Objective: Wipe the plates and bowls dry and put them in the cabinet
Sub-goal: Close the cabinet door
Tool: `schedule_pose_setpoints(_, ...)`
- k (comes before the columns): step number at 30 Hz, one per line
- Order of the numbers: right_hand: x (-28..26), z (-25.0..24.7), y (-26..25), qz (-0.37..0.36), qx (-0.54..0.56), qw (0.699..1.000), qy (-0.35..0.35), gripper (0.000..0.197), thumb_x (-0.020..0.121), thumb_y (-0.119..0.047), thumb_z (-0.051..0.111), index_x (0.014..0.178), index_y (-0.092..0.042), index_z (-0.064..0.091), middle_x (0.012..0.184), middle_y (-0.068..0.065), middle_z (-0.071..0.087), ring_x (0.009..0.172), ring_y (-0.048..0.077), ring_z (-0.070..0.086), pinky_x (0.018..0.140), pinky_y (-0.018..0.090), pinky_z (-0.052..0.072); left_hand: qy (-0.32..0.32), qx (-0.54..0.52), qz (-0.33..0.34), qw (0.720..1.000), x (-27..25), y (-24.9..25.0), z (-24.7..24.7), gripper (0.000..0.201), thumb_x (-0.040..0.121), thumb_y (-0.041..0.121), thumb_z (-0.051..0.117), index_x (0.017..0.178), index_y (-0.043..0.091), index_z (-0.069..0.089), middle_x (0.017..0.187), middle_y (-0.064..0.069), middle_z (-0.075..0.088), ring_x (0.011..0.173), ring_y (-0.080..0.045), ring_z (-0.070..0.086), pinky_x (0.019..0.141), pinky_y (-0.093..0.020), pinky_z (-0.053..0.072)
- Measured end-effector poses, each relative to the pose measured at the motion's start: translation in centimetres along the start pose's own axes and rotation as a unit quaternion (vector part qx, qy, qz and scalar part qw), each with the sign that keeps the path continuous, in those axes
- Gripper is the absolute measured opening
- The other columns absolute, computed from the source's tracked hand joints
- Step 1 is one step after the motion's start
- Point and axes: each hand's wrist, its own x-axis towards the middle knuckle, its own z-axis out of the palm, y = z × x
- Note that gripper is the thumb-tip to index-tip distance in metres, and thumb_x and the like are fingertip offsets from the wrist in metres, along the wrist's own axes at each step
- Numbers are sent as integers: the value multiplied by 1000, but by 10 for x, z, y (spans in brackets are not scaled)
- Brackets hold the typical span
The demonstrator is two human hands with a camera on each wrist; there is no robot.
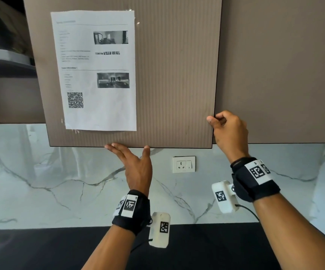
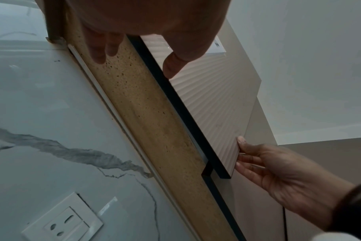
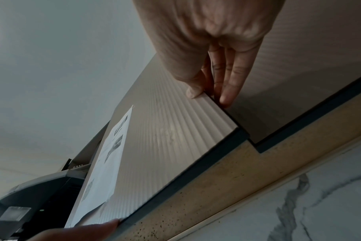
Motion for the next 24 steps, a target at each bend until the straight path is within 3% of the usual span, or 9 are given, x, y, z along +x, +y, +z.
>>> schedule_pose_setpoints(5,6,6,2,12,-15,1000,-4,27,97,-37,68,102,-10,69,78,-4,60,80,21,58,74,28,40,0,6,2,1000,3,-7,0,101,104,31,62,164,21,-19,165,18,-37,155,-21,30,112,-43,41)
schedule_pose_setpoints(9,13,11,4,25,-14,999,-15,20,93,-41,70,91,-21,66,74,-5,64,78,27,69,79,36,54,0,0,14,1000,6,-12,2,103,102,24,63,164,22,-19,165,18,-37,156,-21,29,106,-34,38)
schedule_pose_setpoints(12,16,11,3,34,-14,999,-23,20,92,-43,72,90,-23,67,80,-3,68,78,28,71,81,41,58,1,-13,19,1000,9,-18,3,104,101,20,64,163,24,-20,165,19,-36,157,-21,26,106,-33,37)
schedule_pose_setpoints(17,18,8,0,29,-36,999,-26,27,92,-42,71,100,-16,72,83,-4,65,82,20,64,79,32,51,6,-28,28,999,13,-25,4,106,100,17,63,163,27,-22,166,20,-34,159,-20,21,110,-36,37)
schedule_pose_setpoints(21,15,4,-1,30,-41,998,-23,27,92,-44,70,97,-18,73,84,-6,65,83,18,63,82,33,51,7,-30,48,998,13,-33,5,106,99,13,62,162,26,-23,167,17,-34,161,-18,14,109,-29,30)
schedule_pose_setpoints(24,0,5,2,32,-25,999,10,24,92,-48,68,91,-24,70,82,-9,65,83,15,64,81,35,53,1,-31,64,997,10,-39,5,106,97,10,61,163,23,-22,167,12,-35,162,-21,9,111,-23,33)
